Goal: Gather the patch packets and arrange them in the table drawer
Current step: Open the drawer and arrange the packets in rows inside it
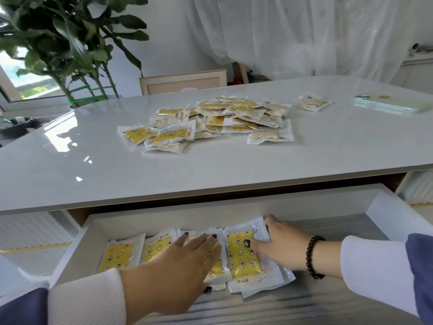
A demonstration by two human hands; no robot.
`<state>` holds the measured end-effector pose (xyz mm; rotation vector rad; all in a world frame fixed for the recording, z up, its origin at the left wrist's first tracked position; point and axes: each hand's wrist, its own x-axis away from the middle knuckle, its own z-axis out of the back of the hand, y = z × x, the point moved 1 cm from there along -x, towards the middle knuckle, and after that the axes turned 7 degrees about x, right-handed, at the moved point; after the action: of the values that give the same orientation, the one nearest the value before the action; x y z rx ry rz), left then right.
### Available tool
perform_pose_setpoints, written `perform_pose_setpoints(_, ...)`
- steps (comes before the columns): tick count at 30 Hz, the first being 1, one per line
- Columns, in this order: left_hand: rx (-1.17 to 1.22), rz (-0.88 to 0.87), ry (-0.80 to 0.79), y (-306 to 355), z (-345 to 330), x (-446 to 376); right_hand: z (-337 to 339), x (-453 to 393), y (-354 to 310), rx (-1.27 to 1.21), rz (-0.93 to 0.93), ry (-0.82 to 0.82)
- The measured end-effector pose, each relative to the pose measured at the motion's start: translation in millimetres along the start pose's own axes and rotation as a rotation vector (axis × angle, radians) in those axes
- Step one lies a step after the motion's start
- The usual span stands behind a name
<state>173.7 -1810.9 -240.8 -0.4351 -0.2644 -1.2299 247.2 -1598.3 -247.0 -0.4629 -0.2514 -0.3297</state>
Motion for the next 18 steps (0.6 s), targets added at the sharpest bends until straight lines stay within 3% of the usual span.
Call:
perform_pose_setpoints(4, 0.051, -0.01, 0.137, 1, 11, 3, 15, 9, -6, 0.207, 0.05, 0.045)
perform_pose_setpoints(8, 0.211, -0.1, 0.552, -3, 20, 10, 35, 26, -26, 0.391, 0.195, 0.247)
perform_pose_setpoints(14, 0.478, -0.138, 0.945, -14, 61, 28, 70, 46, -56, 0.201, 0.406, 0.465)
perform_pose_setpoints(18, 0.686, 0.061, 1.136, -43, 89, 34, 107, 32, -69, 0.018, 0.451, 0.675)
